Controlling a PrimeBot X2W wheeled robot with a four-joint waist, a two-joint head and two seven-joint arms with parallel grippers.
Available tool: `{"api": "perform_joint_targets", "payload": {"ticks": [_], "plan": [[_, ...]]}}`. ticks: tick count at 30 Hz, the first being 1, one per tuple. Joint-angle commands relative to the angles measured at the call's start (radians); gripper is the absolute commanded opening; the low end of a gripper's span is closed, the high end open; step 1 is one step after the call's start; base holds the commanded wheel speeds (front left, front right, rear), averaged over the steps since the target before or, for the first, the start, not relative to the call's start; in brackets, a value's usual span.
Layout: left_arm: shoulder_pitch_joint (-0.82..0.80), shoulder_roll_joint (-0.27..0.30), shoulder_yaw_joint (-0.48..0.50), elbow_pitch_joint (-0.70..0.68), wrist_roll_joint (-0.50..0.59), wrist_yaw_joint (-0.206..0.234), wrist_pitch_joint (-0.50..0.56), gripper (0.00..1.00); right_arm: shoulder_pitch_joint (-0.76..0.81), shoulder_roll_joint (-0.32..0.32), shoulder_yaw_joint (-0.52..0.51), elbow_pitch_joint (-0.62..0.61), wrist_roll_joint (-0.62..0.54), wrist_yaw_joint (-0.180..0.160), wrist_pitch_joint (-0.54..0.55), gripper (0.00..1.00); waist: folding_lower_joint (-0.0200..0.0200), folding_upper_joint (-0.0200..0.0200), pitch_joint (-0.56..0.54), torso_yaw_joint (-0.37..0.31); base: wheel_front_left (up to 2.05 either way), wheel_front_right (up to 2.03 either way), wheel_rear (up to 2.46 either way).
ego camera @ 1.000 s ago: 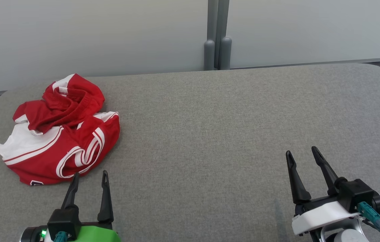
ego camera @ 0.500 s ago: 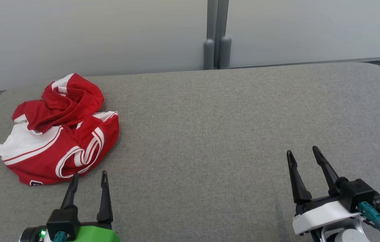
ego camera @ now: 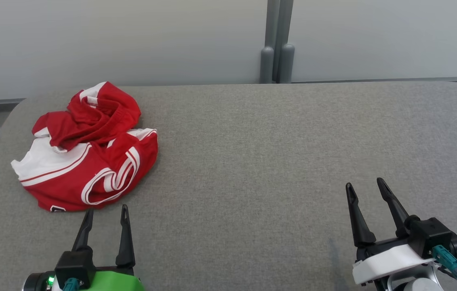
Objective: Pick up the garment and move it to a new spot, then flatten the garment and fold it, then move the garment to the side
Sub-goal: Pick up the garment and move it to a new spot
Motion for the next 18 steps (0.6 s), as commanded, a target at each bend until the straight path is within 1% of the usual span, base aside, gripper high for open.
{"api": "perform_joint_targets", "payload": {"ticks": [1, 11, 15, 18], "plan": [[-0.010, 0.001, 0.004, -0.003, -0.003, 0.005, 0.000, 1.00, 0.001, -0.004, 0.002, -0.005, 0.001, 0.000, -0.004, 1.00, 0.0000, 0.0106, 0.006, 0.039, 0.00, 0.00, 0.00], [-0.020, 0.001, 0.008, -0.010, -0.020, 0.015, 0.000, 1.00, -0.016, -0.004, 0.004, -0.014, -0.003, 0.000, -0.004, 1.00, 0.0000, 0.0106, 0.034, 0.226, 0.00, 0.00, 0.00], [-0.022, 0.001, 0.014, -0.018, -0.030, 0.021, 0.000, 1.00, -0.026, -0.004, 0.008, -0.012, -0.008, 0.000, -0.004, 1.00, 0.0000, 0.0106, 0.048, 0.292, 0.00, 0.00, 0.00], [-0.019, 0.001, 0.015, -0.021, -0.038, 0.025, 0.000, 1.00, -0.036, -0.004, 0.010, -0.009, -0.010, 0.000, -0.004, 1.00, 0.0000, 0.0106, 0.058, 0.329, 0.00, 0.00, 0.00]]}}
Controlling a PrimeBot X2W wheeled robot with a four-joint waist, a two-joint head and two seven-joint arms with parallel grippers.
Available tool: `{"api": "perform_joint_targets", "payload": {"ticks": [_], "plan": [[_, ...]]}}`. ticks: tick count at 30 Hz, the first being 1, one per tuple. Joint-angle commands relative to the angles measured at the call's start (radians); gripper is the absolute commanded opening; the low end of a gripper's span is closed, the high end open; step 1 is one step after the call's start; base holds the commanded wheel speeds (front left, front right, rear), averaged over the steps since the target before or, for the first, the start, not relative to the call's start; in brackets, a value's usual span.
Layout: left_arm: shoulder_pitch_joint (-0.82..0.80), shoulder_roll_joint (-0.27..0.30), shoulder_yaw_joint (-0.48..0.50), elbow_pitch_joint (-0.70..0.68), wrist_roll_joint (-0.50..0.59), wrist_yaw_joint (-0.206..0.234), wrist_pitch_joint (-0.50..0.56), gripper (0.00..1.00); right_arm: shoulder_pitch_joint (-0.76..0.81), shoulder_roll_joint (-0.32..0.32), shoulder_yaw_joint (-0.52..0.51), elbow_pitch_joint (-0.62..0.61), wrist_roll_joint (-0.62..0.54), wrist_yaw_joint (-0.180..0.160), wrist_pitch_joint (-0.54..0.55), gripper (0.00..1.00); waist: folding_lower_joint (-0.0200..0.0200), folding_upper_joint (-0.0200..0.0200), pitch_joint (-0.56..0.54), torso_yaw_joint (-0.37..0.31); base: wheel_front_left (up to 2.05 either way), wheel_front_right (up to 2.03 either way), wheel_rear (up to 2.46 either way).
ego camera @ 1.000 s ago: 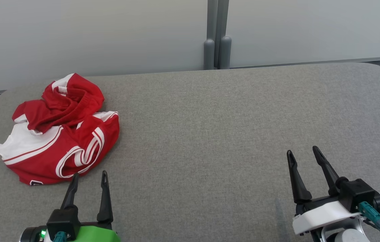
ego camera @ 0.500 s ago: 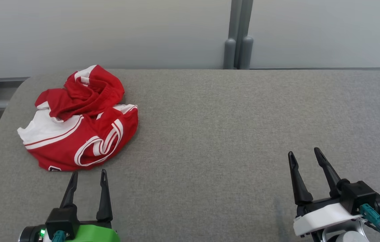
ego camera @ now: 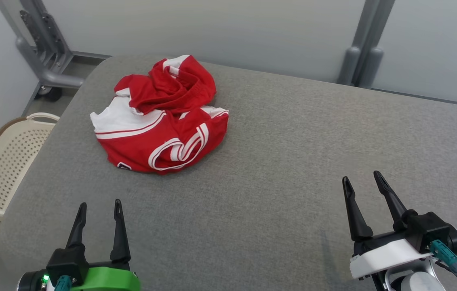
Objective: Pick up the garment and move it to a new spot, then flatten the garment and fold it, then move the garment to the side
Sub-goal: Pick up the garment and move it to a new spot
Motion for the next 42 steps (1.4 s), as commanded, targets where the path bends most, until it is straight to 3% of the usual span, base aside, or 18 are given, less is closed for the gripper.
{"api": "perform_joint_targets", "payload": {"ticks": [1, 17, 26, 35, 42], "plan": [[-0.008, 0.001, 0.005, -0.004, -0.011, 0.008, 0.000, 1.00, -0.017, -0.004, 0.000, 0.000, -0.006, 0.000, -0.003, 1.00, 0.0000, 0.0106, 0.030, 0.088, 0.00, 0.00, 0.00], [-0.028, 0.001, 0.016, 0.017, -0.031, 0.005, 0.000, 1.00, -0.024, -0.004, 0.001, 0.003, -0.013, 0.000, -0.004, 1.00, 0.0000, 0.0106, 0.042, 0.097, 0.00, 0.00, 0.00], [-0.162, 0.078, 0.000, 0.091, 0.021, -0.048, 0.015, 1.00, -0.030, -0.004, 0.001, 0.009, -0.011, 0.000, -0.003, 1.00, 0.0000, 0.0106, 0.049, 0.065, 0.00, 0.00, 0.00], [-0.448, 0.163, -0.086, 0.214, 0.029, -0.128, 0.198, 1.00, -0.047, -0.004, 0.003, 0.017, -0.009, 0.000, -0.003, 1.00, 0.0000, 0.0106, 0.091, 0.022, 0.00, 0.00, 0.00], [-0.605, 0.171, -0.173, 0.371, -0.040, -0.150, 0.350, 1.00, -0.085, -0.004, 0.017, 0.033, -0.008, 0.000, -0.003, 1.00, 0.0000, 0.0106, 0.141, -0.028, 0.00, 0.00, 0.00]]}}
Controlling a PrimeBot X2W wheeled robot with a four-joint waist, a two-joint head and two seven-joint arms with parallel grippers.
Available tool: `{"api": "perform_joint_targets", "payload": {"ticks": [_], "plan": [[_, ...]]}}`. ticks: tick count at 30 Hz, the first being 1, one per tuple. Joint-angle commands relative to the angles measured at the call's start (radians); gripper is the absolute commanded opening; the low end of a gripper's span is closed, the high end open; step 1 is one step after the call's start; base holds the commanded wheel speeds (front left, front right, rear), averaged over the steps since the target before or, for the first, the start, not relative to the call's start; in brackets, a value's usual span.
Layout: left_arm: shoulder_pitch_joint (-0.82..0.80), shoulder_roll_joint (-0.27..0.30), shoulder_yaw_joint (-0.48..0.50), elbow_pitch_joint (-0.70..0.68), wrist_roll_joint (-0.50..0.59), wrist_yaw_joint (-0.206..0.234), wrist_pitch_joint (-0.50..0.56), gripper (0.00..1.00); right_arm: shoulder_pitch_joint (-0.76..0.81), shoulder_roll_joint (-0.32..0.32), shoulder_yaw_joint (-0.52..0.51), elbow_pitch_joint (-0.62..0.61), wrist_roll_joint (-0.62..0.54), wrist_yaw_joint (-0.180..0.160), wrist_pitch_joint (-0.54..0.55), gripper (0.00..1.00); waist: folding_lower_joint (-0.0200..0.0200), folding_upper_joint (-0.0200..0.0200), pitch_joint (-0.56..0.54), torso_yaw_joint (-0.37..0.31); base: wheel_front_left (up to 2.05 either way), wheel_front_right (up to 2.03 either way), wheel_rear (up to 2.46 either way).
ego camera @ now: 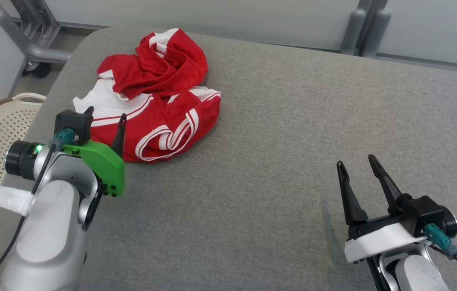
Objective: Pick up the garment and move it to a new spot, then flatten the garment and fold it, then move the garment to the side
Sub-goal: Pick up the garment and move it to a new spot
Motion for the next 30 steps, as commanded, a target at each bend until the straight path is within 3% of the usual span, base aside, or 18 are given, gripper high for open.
{"api": "perform_joint_targets", "payload": {"ticks": [1, 9, 19, 25, 27, 29, 30], "plan": [[-0.029, -0.001, -0.017, 0.028, -0.023, -0.004, 0.016, 1.00, -0.016, -0.005, 0.004, 0.003, -0.001, 0.000, -0.004, 1.00, -0.0001, 0.0106, 0.035, -0.035, 0.00, 0.00, 0.00], [-0.110, 0.024, -0.198, 0.137, -0.178, -0.006, 0.087, 1.00, -0.056, -0.004, 0.001, 0.008, -0.017, 0.000, -0.004, 1.00, -0.0001, 0.0106, 0.101, -0.099, 0.00, 0.00, 0.00], [-0.167, 0.083, -0.239, 0.263, -0.211, 0.013, 0.061, 1.00, -0.093, -0.005, 0.013, -0.002, -0.027, 0.000, -0.004, 1.00, -0.0001, 0.0106, 0.167, -0.149, 0.00, 0.00, 0.00], [-0.193, 0.089, -0.232, 0.349, -0.224, 0.018, 0.031, 1.00, -0.110, -0.004, 0.019, -0.003, -0.029, 0.000, -0.004, 1.00, -0.0001, 0.0106, 0.191, -0.166, 0.00, 0.00, 0.00], [-0.201, 0.087, -0.233, 0.368, -0.226, 0.017, 0.019, 0.40, -0.111, -0.004, 0.014, -0.002, -0.030, 0.000, -0.004, 1.00, -0.0001, 0.0106, 0.193, -0.166, 0.00, 0.00, 0.00], [-0.210, 0.081, -0.235, 0.380, -0.228, 0.014, 0.003, 0.07, -0.111, -0.004, 0.010, -0.001, -0.031, 0.000, -0.004, 1.00, -0.0001, 0.0106, 0.191, -0.164, 0.00, 0.00, 0.00], [-0.214, 0.080, -0.238, 0.382, -0.227, 0.012, -0.006, 0.00, -0.111, -0.004, 0.008, -0.001, -0.030, 0.000, -0.004, 1.00, -0.0001, 0.0106, 0.189, -0.163, 0.00, 0.00, 0.00]]}}
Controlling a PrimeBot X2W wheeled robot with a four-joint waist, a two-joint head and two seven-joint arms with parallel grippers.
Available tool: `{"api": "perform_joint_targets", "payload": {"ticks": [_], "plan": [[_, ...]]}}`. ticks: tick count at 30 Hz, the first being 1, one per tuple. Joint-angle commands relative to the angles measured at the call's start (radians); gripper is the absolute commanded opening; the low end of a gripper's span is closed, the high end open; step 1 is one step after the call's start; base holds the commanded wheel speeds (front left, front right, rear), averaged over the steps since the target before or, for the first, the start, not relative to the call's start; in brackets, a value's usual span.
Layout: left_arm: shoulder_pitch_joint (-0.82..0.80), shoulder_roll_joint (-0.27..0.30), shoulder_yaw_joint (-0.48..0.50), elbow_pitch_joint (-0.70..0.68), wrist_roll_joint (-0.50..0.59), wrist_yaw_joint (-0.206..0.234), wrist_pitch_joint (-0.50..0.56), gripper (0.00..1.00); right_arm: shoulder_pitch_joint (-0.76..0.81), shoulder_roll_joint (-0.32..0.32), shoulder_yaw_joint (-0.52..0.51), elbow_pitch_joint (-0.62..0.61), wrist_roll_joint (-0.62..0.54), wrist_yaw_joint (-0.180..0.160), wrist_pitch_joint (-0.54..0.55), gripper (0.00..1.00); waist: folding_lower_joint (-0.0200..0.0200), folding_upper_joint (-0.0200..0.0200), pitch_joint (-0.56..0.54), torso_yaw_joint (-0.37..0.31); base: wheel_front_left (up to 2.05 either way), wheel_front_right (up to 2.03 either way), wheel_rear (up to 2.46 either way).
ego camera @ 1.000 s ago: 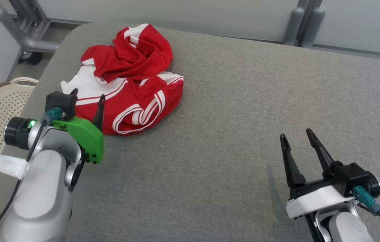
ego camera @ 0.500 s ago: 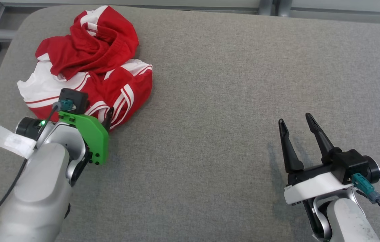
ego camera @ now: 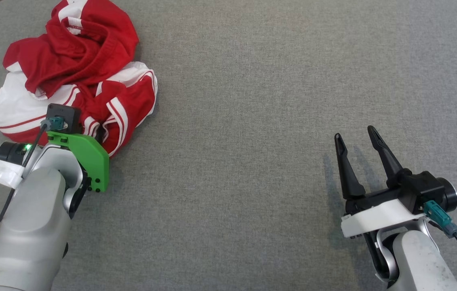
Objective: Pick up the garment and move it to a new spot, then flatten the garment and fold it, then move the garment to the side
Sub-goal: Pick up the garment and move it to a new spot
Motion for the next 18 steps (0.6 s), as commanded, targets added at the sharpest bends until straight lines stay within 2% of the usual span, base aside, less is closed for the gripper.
{"api": "perform_joint_targets", "payload": {"ticks": [1, 11, 18], "plan": [[-0.017, 0.001, -0.007, 0.007, -0.004, -0.005, -0.017, 0.00, -0.008, -0.004, -0.005, -0.003, -0.008, 0.000, -0.003, 1.00, -0.0001, 0.0106, -0.006, 0.003, 0.00, 0.00, 0.00], [-0.054, 0.004, -0.025, -0.040, -0.025, -0.018, -0.112, 0.00, 0.022, -0.004, -0.008, 0.013, 0.022, 0.000, -0.003, 1.00, -0.0001, 0.0106, -0.090, 0.016, 0.00, 0.00, 0.00], [-0.090, 0.056, -0.023, -0.138, -0.010, 0.003, -0.127, 0.00, 0.068, -0.004, -0.024, 0.024, 0.041, 0.000, -0.003, 1.00, -0.0001, 0.0106, -0.194, 0.014, 0.00, 0.00, 0.00]]}}
